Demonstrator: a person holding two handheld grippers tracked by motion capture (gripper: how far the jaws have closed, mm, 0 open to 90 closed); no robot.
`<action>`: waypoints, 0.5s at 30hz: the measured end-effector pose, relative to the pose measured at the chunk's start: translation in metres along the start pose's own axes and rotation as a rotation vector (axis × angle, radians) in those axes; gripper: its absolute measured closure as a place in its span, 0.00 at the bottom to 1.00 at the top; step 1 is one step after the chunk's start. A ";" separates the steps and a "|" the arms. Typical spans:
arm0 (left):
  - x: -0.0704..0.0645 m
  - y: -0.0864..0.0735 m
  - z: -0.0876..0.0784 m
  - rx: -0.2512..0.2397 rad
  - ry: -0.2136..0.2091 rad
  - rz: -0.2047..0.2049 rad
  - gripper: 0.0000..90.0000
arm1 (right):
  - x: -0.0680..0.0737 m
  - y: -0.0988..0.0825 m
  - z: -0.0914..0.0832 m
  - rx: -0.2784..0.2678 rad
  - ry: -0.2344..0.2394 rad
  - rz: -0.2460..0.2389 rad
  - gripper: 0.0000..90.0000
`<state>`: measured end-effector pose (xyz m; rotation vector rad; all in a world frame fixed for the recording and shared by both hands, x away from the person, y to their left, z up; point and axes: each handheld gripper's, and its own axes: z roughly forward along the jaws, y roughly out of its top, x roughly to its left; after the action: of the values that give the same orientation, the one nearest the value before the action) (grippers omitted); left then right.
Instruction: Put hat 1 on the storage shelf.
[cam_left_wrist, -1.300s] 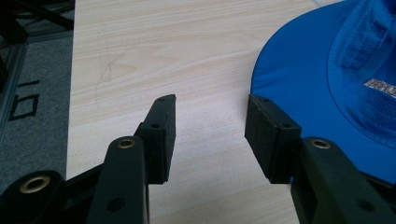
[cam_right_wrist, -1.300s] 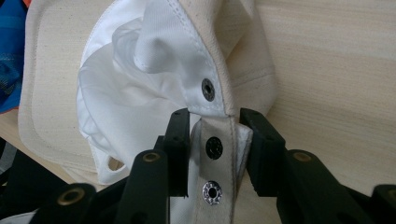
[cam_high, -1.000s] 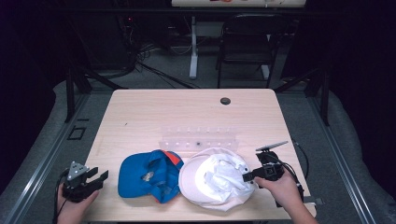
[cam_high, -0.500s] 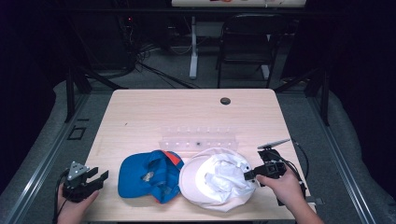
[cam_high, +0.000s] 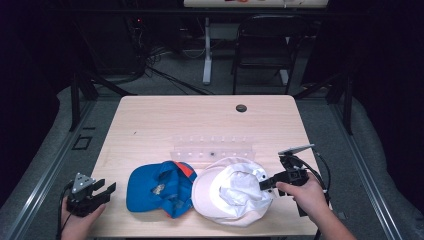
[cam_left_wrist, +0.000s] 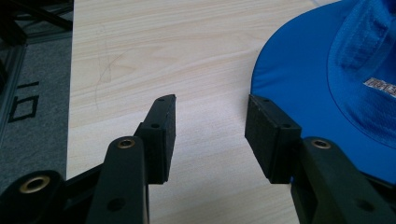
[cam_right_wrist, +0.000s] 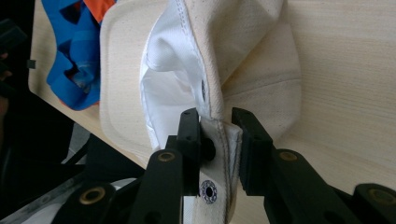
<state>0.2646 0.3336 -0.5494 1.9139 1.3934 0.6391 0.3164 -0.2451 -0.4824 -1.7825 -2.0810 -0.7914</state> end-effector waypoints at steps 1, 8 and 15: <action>0.000 0.000 0.000 0.000 0.000 0.001 0.60 | 0.000 0.002 -0.003 0.010 0.017 0.008 0.82; 0.001 0.000 0.000 0.004 -0.003 0.002 0.59 | 0.004 0.009 -0.013 -0.006 0.093 0.037 0.83; 0.001 0.000 -0.001 -0.005 -0.001 -0.003 0.59 | 0.007 0.012 -0.018 -0.010 0.147 0.078 0.83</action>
<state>0.2640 0.3345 -0.5493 1.9078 1.3928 0.6387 0.3247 -0.2487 -0.4609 -1.7427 -1.9061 -0.8843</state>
